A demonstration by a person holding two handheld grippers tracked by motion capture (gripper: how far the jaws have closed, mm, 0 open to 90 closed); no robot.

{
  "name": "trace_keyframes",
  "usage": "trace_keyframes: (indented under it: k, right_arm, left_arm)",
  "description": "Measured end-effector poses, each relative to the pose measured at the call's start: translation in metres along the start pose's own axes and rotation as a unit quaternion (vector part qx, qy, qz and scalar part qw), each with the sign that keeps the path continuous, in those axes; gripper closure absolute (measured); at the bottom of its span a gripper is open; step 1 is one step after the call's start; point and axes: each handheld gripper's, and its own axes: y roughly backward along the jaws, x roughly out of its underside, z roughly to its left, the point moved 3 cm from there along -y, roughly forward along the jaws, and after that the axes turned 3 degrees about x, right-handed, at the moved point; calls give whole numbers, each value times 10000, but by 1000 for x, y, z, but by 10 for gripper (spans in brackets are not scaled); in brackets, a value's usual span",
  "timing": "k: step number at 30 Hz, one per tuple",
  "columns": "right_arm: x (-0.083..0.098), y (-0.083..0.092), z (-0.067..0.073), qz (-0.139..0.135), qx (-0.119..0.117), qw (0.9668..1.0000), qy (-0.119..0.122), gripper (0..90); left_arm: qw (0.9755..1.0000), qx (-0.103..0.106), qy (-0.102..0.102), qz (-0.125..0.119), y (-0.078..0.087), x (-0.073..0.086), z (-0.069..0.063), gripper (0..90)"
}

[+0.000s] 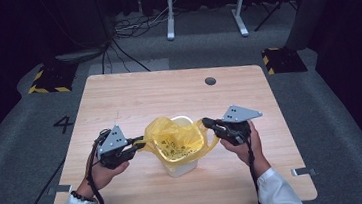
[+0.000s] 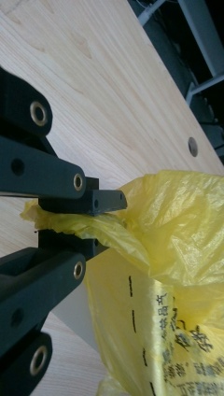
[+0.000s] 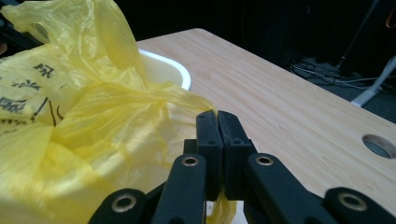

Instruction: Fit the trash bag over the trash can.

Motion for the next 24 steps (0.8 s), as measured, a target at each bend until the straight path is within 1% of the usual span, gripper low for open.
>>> trace_keyframes:
  k: [1,2,3,5,7,8,11,15,16,17,19,20,22,23,24]
  right_arm:
    - [-1,-5,-1,4,30,10000,76,887]
    - [-1,-7,-1,10,31,10000,81,886]
    - [-1,-12,-3,24,-31,10000,63,887]
    - [0,-18,-6,37,-72,10000,-19,886]
    - [3,-24,-8,75,-289,9995,-144,886]
    - [4,-27,-9,104,-342,9992,-169,886]
    - [9,-36,-9,205,-488,9983,-238,886]
    - [11,-41,-9,233,-556,9977,-295,887]
    - [11,-42,-9,233,-566,9976,-313,888]
    - [12,-43,-9,226,-585,9975,-338,888]
    - [12,-44,-9,203,-600,9973,-369,889]
    - [12,-45,-9,198,-604,9973,-379,889]
    - [13,-45,-8,189,-617,9972,-370,890]
    - [13,-46,-7,192,-652,9970,-382,890]
    - [14,-46,-6,231,-640,9970,-363,892]
  left_arm:
    - [10000,-24,7,-3,0,0,1,830]
    - [10000,41,48,-23,0,1,2,831]
    - [10000,55,58,-24,0,1,3,845]
    - [9999,69,76,57,-4,3,6,859]
    - [9996,181,157,141,-9,6,9,867]
    - [9995,197,194,178,-12,8,10,870]
    - [9986,242,267,393,-25,15,15,872]
    - [9974,291,360,554,-39,23,19,874]
    - [9968,261,319,681,-44,26,19,875]
    - [9966,233,322,717,-46,28,19,877]
    - [9959,280,312,802,-51,31,18,877]
    - [9958,253,243,842,-52,31,17,874]
    - [9959,240,169,851,-51,30,14,852]
    - [9967,186,128,781,-49,29,12,802]
    - [9975,164,127,682,-45,27,11,706]
